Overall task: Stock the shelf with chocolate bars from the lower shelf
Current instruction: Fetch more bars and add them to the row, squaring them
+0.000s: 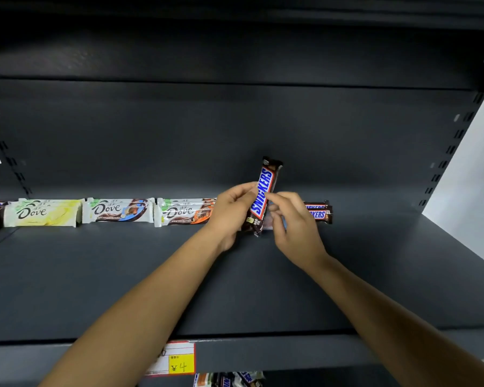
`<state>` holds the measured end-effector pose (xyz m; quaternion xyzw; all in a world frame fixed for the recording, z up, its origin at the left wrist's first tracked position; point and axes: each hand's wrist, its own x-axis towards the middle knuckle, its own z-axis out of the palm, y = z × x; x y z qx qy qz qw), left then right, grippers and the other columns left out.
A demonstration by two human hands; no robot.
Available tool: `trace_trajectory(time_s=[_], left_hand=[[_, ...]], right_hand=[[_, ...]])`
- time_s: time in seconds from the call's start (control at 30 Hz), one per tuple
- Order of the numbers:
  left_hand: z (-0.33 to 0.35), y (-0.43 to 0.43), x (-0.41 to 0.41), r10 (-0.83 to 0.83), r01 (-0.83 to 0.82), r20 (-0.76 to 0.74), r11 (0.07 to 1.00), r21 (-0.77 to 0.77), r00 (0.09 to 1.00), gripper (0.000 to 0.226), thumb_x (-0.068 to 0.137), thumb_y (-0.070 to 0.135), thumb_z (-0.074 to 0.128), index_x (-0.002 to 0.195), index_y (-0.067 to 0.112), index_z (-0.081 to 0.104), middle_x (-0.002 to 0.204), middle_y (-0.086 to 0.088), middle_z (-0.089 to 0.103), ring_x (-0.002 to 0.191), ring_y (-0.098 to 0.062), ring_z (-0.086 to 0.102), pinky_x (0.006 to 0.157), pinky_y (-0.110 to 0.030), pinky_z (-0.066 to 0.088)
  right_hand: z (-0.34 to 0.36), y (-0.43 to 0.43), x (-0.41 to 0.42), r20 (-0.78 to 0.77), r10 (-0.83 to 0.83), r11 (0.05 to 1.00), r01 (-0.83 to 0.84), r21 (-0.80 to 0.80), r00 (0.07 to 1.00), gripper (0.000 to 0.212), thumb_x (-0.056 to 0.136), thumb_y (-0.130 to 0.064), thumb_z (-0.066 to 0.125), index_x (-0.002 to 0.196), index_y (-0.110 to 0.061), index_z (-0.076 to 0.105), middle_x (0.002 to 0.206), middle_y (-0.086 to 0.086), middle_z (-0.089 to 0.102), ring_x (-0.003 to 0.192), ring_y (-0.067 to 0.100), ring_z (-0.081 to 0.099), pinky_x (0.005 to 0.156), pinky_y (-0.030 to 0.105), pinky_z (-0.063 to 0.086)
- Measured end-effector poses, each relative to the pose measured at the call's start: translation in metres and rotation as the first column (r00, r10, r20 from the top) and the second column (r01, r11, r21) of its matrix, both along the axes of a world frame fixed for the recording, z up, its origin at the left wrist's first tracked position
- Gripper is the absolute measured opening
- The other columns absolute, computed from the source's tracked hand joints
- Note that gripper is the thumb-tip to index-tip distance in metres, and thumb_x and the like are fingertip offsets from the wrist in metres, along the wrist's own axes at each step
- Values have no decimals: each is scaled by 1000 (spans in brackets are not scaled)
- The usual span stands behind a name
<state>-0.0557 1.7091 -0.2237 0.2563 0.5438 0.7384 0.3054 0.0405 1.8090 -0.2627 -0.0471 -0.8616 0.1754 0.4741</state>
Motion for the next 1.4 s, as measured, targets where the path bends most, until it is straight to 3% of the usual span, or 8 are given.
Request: trace_trajectory(time_s=[0.17, 0.33, 0.5, 0.7, 0.8, 0.87, 1.17, 1.4], left_hand=[[-1, -19, -11, -63, 49, -152, 994, -94, 986, 19, 94, 14, 54, 108, 12, 67, 90, -4, 72, 76, -10, 66, 70, -22, 55], [-3, -51, -26, -103, 60, -251, 983, -172, 962, 21, 92, 11, 56, 111, 13, 66, 104, -8, 70, 89, -15, 66, 82, -24, 53], [-5, -81, -46, -100, 11, -418, 977, -211, 903, 19, 91, 12, 60, 108, 11, 68, 99, -9, 71, 83, -11, 65, 81, -22, 52], [-7, -124, -75, -76, -261, -887, 941, -214, 456, 23, 82, 28, 71, 103, 20, 70, 95, 11, 69, 81, -3, 59, 75, -13, 42], [-10, -149, -94, -128, -331, -967, 923, -197, 219, 38, 78, 36, 73, 112, 22, 66, 103, 8, 67, 91, -8, 58, 79, -19, 43], [-13, -167, -108, -153, -377, -975, 904, -203, 159, 41, 78, 36, 71, 117, 25, 63, 109, 6, 66, 98, -14, 59, 85, -28, 45], [-18, -253, -156, -167, -507, -986, 847, -157, 26, 41, 79, 26, 68, 118, 20, 61, 112, 0, 66, 103, -24, 55, 91, -33, 41], [-20, -321, -188, -169, -543, -984, 821, -174, 59, 31, 78, 17, 59, 109, 18, 60, 104, -2, 65, 100, -23, 55, 84, -29, 41]], right_hand=[[9, -3, -5, 2, -166, 949, 159, 274, 986, 34, 81, -17, 53, 113, -12, 61, 118, 6, 55, 108, 23, 48, 84, 39, 44], [14, -10, -13, 112, -175, 893, 110, 437, 978, 43, 80, -27, 58, 121, -15, 58, 133, 3, 52, 131, 22, 36, 103, 43, 30], [15, -32, -30, 131, -134, 887, 60, 457, 982, 36, 78, -28, 65, 111, -12, 63, 112, 1, 62, 118, 21, 46, 96, 38, 38], [6, -75, -59, 112, -140, 939, 96, 331, 984, 35, 76, -22, 72, 108, -8, 64, 97, 5, 61, 94, 18, 47, 84, 28, 41], [3, -100, -77, 105, -176, 942, 136, 308, 979, 36, 76, -22, 73, 107, -6, 64, 98, 6, 62, 93, 23, 52, 83, 28, 40], [2, -121, -89, 110, -193, 943, 154, 294, 975, 37, 74, -21, 76, 106, -6, 64, 98, 7, 62, 91, 26, 55, 83, 28, 40], [0, -214, -141, 133, -126, 962, 88, 259, 983, 39, 72, 0, 70, 110, -4, 63, 102, 9, 61, 98, 20, 45, 92, 31, 39], [1, -283, -178, 201, -83, 964, 28, 265, 976, 33, 72, -4, 70, 105, -8, 65, 96, 7, 60, 92, 21, 46, 89, 26, 34]])
